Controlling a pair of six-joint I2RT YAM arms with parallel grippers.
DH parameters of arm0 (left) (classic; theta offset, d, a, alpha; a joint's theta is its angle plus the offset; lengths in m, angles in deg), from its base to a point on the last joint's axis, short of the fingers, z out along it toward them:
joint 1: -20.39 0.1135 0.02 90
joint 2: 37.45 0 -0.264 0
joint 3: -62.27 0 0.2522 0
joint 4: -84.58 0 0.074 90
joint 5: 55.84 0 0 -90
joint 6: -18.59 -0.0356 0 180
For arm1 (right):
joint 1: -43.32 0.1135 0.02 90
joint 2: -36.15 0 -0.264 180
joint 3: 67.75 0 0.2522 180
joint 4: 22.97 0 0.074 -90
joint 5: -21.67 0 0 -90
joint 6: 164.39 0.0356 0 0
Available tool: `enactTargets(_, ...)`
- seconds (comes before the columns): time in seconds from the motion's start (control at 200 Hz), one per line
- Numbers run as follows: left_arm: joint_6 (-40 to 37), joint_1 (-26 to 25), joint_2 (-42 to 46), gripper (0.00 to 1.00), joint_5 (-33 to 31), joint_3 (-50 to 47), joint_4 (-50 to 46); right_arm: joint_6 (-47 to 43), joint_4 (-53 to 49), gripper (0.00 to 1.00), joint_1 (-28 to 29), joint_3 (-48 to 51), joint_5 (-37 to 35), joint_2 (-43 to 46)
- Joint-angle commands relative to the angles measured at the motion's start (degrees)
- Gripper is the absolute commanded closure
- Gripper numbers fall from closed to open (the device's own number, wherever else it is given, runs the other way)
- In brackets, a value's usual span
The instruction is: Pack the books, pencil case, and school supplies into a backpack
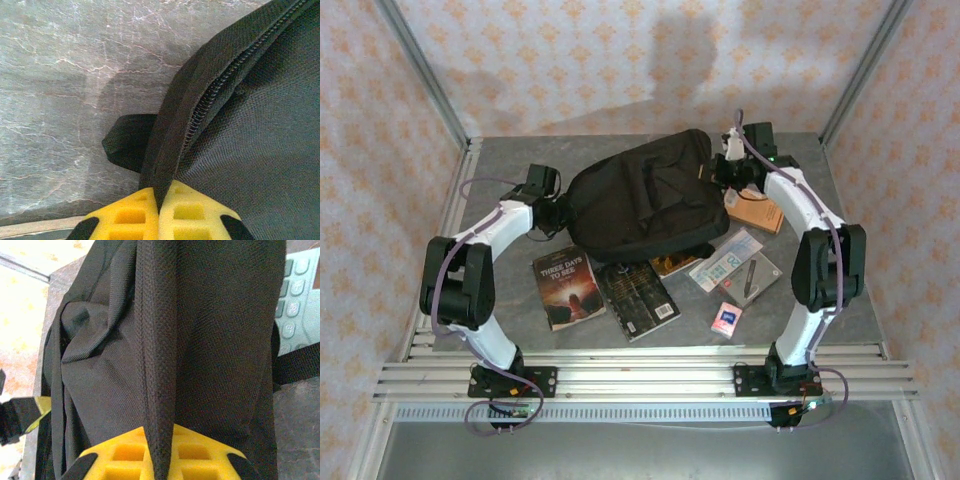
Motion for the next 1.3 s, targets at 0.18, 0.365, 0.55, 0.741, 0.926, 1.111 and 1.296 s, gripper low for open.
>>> enactTargets(0.18, 10.66, -0.55, 11.26, 1.0, 4.45, -7.58, 10.45, 10.3, -3.83, 0.35, 1.0, -4.07, -28.16, 4.45)
enactTargets(0.365, 16.59, -3.26, 17.46, 1.0, 0.52, -12.35, 13.75, 26.0, -9.52, 0.38, 2.04, 0.88, -31.81, 12.93)
enactTargets(0.55, 17.12, -5.93, 20.32, 1.0, -2.86, -13.37, 12.4, 42.97, -5.45, 0.38, 4.78, 16.56, -26.7, 26.51)
enactTargets(0.741, 16.76, -6.31, 21.33, 1.0, -3.94, -13.82, 11.85, 60.11, -0.9, 0.27, 9.54, 29.72, -21.14, 34.07)
enactTargets(0.926, 15.99, -6.38, 20.93, 1.0, -4.21, -13.81, 11.49, 71.96, 12.19, 0.18, 16.42, 36.24, -17.4, 30.49)
enactTargets(1.111, 15.99, -6.52, 20.8, 1.0, -4.11, -13.6, 11.58, 76.3, 18.98, 0.28, 20.67, 36.16, -17.51, 24.54)
enactTargets(1.296, 15.81, -6.71, 20.78, 1.0, -4.31, -13.35, 11.19, 76.7, 21.51, 0.53, 21.84, 36.06, -17.88, 21.8)
